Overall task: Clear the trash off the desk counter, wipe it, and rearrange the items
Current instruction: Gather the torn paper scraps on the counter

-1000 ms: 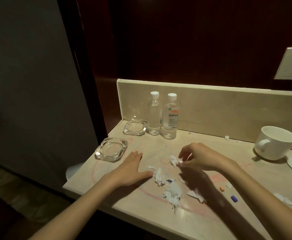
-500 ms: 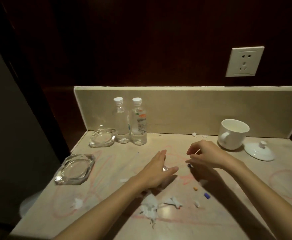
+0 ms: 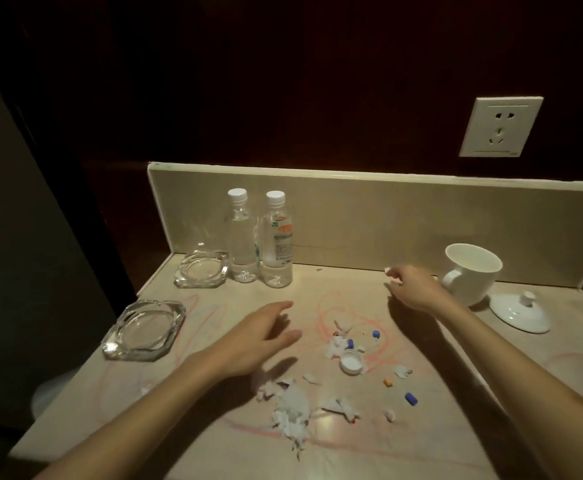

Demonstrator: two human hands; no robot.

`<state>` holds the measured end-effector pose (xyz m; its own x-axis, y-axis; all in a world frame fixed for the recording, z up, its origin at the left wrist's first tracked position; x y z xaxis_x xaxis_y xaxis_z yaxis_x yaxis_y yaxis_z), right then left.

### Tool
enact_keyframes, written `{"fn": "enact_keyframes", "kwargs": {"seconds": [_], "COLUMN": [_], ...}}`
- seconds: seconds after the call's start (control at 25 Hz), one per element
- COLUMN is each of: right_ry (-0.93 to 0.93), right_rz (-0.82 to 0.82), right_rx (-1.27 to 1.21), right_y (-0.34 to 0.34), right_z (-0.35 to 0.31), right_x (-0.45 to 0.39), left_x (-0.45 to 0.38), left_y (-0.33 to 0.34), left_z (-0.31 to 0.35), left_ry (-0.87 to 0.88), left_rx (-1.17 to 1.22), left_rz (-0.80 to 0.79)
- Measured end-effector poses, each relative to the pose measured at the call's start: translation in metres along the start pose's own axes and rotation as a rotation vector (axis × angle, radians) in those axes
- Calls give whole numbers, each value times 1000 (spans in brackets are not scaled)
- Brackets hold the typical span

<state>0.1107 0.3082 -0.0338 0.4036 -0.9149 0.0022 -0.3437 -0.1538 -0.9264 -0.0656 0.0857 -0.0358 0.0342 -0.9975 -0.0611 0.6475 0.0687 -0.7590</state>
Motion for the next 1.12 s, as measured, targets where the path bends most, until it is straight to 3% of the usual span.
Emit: {"fn": "enact_keyframes", "kwargs": {"seconds": [0.24,0.44,0.76,1.12], "right_ry": [-22,-131,-372,-398], "right_rz": [20,-13,-163,-281], "right_rx": [90,85,-10,-156], "right_y": [12,33,48,35], "right_z": [-17,-54,-107,-85], "right_x": [-31,-15,49,102], "left_x": [93,130,69,-5], "left_y": [-50,-45,-2,45], "left_z": [-66,-77,-40,12], "left_ry": [-206,-229,-94,34], "left_rx": [5,-81,-44,-3], "left_rz": [128,181,156,35]}}
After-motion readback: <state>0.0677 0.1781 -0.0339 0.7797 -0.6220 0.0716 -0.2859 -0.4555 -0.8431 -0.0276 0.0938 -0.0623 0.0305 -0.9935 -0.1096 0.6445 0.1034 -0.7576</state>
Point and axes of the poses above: each hand's wrist, its own x-axis away from the middle knuckle, its own y-axis out of the palm, z = x × y, the point moved 9 cm from there along -x, towards the middle knuckle, and after that the axes turned 6 degrees about y, right-handed, at the moved point
